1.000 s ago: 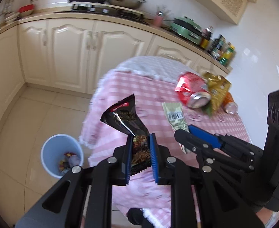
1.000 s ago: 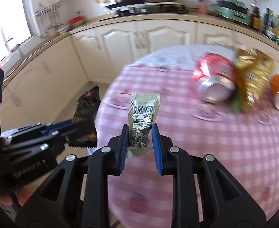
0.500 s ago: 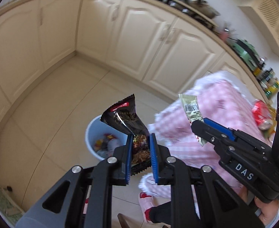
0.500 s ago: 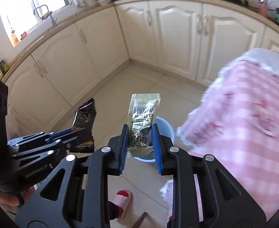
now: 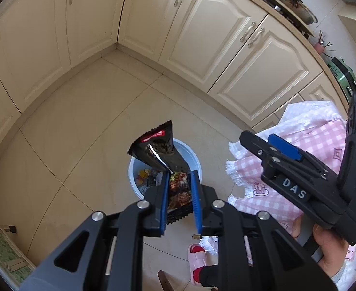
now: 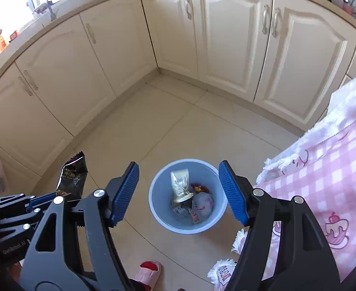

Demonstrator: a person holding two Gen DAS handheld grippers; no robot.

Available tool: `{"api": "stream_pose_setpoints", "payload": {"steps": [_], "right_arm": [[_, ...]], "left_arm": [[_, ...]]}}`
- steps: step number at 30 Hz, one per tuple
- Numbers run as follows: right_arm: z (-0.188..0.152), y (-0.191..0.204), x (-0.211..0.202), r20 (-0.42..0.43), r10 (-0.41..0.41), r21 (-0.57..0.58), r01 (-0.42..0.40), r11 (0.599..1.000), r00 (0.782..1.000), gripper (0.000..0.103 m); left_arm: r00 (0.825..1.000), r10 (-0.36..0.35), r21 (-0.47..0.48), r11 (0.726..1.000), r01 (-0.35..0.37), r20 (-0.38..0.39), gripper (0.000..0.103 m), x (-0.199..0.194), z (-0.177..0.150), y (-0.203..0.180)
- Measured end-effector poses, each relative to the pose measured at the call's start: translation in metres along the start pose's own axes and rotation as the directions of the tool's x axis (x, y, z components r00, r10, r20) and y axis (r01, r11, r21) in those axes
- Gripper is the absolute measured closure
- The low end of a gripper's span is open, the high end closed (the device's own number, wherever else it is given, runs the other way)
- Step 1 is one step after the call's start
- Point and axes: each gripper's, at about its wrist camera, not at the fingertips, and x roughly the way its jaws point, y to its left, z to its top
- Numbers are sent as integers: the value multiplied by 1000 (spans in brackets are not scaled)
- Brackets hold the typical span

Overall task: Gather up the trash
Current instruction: 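Carry both packets over the blue bin and open both tools to drop them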

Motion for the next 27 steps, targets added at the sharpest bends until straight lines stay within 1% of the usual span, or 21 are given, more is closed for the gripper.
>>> {"api": "stream_pose_setpoints", "payload": {"steps": [3, 6, 9, 11, 13, 15, 17, 19, 21, 22, 23, 27], "right_arm": [[-2, -5, 1, -7, -41, -2, 41, 999, 999, 35], [-4, -11, -3, -6, -62, -10, 62, 998, 998, 35], [-5, -16, -8, 2, -57, 1, 57, 998, 998, 35], [-4, -21, -15, 19, -52, 16, 52, 999, 998, 35], [-3, -23, -21, 38, -64, 22, 64, 998, 997, 34], [-1, -26, -26, 62, -93, 28, 91, 995, 994, 33], [-1, -28, -32, 94, -140, 33, 137, 990, 986, 33], [-1, -30, -37, 119, -153, 44, 149, 988, 981, 32], [1, -34, -43, 139, -154, 60, 147, 987, 978, 31], [1, -35, -46, 144, -156, 63, 148, 987, 977, 31], [2, -38, -49, 151, -153, 74, 143, 987, 977, 31], [3, -44, -61, 168, -152, 85, 139, 987, 974, 31]], "left_arm": [[1000, -2, 3, 1000, 2, -26, 86, 18, 3, -2], [999, -5, 10, 1000, 6, -51, 86, 33, 4, -6], [997, -13, 18, 1000, 15, -76, 86, 47, 7, -13], [996, -14, 32, 999, 17, -90, 86, 55, 11, -18], [995, -20, 43, 999, 24, -97, 86, 59, 15, -24], [995, -18, 58, 998, 24, -95, 86, 60, 20, -32], [996, -24, 75, 997, 31, -83, 86, 58, 25, -40], [997, -26, 87, 996, 33, -77, 85, 55, 29, -49], [998, -16, 102, 995, 22, -61, 79, 51, 33, -56], [999, -3, 110, 994, 9, -52, 69, 49, 34, -59], [999, 11, 120, 993, -6, -41, 66, 46, 35, -63], [1000, -6, 112, 994, 9, -24, 65, 35, 37, -67]]}}
